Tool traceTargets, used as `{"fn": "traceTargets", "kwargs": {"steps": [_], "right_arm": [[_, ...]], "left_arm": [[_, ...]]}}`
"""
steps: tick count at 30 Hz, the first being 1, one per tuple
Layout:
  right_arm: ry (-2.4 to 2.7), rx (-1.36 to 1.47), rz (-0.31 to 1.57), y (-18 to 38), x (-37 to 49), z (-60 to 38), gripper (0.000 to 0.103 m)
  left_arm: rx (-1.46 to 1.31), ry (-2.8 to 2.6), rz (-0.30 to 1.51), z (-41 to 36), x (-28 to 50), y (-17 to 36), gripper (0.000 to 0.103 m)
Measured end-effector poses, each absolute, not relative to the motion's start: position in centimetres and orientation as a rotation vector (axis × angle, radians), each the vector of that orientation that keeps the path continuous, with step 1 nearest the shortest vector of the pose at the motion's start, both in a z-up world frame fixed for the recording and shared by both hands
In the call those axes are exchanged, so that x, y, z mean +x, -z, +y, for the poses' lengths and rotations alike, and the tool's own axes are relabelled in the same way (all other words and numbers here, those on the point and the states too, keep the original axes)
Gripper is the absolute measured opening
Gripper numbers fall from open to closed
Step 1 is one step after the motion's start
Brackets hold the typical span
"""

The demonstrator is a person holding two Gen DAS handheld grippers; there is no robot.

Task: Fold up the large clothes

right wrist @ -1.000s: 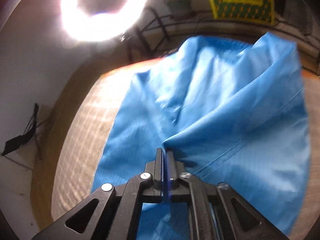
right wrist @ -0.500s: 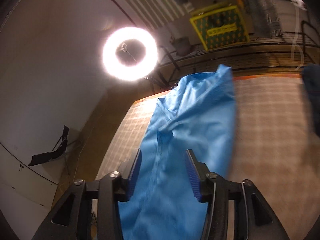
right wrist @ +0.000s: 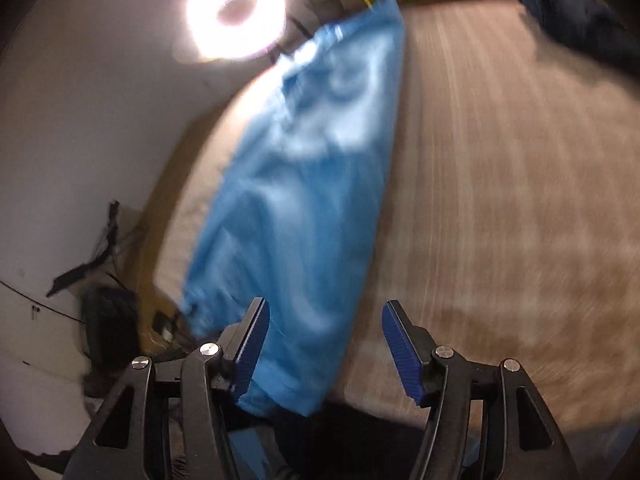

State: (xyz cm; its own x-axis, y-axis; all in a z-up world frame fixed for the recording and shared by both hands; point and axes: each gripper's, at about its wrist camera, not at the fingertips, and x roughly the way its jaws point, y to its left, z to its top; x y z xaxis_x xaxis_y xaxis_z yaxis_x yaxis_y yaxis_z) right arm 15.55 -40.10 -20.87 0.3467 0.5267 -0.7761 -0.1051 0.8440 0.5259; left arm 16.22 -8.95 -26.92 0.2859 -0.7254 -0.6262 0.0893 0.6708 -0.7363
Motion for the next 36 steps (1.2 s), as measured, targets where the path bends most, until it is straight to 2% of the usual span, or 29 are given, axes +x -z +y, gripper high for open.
{"fn": "traceTargets", "kwargs": {"steps": [3, 4, 5, 6, 8, 9, 14, 16, 17, 19, 20, 23, 24, 30, 33, 35, 36], "right_arm": [[-0.431, 0.432, 1.187, 23.3, 15.2, -38.8, 0.060], [-0.448, 0.449, 1.190, 23.7, 15.2, -38.5, 0.052], [-0.470, 0.457, 1.185, 23.9, 15.0, -38.1, 0.039], [-0.499, 0.464, 1.195, 24.0, 15.1, -37.7, 0.013], [-0.519, 0.489, 1.181, 23.4, 14.8, -37.6, 0.006], [-0.525, 0.478, 1.168, 23.0, 14.8, -37.4, 0.005], [-0.510, 0.407, 1.185, 23.2, 14.4, -36.1, 0.006], [-0.509, 0.405, 1.186, 23.4, 14.5, -35.8, 0.014], [-0.509, 0.415, 1.189, 23.5, 14.8, -35.7, 0.018], [-0.512, 0.434, 1.179, 23.2, 14.5, -36.2, 0.037], [-0.513, 0.440, 1.163, 22.9, 14.2, -36.6, 0.041], [-0.535, 0.467, 1.127, 22.2, 13.5, -37.3, 0.053], [-0.541, 0.479, 1.122, 22.1, 13.4, -37.5, 0.055], [-0.573, 0.505, 1.142, 23.1, 13.4, -36.7, 0.056], [-0.598, 0.505, 1.160, 23.8, 13.4, -36.0, 0.056], [-0.605, 0.509, 1.177, 24.6, 13.3, -35.6, 0.056], [-0.609, 0.523, 1.178, 24.9, 13.4, -35.5, 0.056]], "left_arm": [[-0.658, 0.590, 1.172, -8.8, 16.5, 27.0, 0.008], [-0.661, 0.589, 1.174, -8.7, 16.6, 27.0, 0.008], [-0.658, 0.594, 1.177, -8.7, 16.8, 26.8, 0.008], [-0.642, 0.599, 1.171, -8.9, 17.0, 26.3, 0.008], [-0.600, 0.608, 1.154, -8.9, 17.3, 25.5, 0.008], [-0.554, 0.598, 1.150, -9.0, 17.5, 25.2, 0.008], [-0.441, 0.594, 1.197, -8.7, 17.3, 26.4, 0.011], [-0.400, 0.612, 1.194, -8.4, 16.7, 25.9, 0.016], [-0.378, 0.615, 1.196, -8.1, 16.4, 25.4, 0.023], [-0.373, 0.627, 1.188, -6.9, 15.7, 24.1, 0.030], [-0.382, 0.627, 1.174, -6.1, 15.4, 23.4, 0.034], [-0.450, 0.581, 1.122, -2.4, 15.6, 21.7, 0.058], [-0.471, 0.537, 1.095, -0.8, 16.2, 21.3, 0.061], [-0.547, 0.336, 1.180, 3.6, 20.9, 24.6, 0.061], [-0.600, 0.385, 1.270, 3.3, 21.4, 27.1, 0.061], [-0.576, 0.395, 1.242, 2.8, 20.8, 27.2, 0.061], [-0.558, 0.423, 1.251, 2.4, 20.7, 27.1, 0.056]]}}
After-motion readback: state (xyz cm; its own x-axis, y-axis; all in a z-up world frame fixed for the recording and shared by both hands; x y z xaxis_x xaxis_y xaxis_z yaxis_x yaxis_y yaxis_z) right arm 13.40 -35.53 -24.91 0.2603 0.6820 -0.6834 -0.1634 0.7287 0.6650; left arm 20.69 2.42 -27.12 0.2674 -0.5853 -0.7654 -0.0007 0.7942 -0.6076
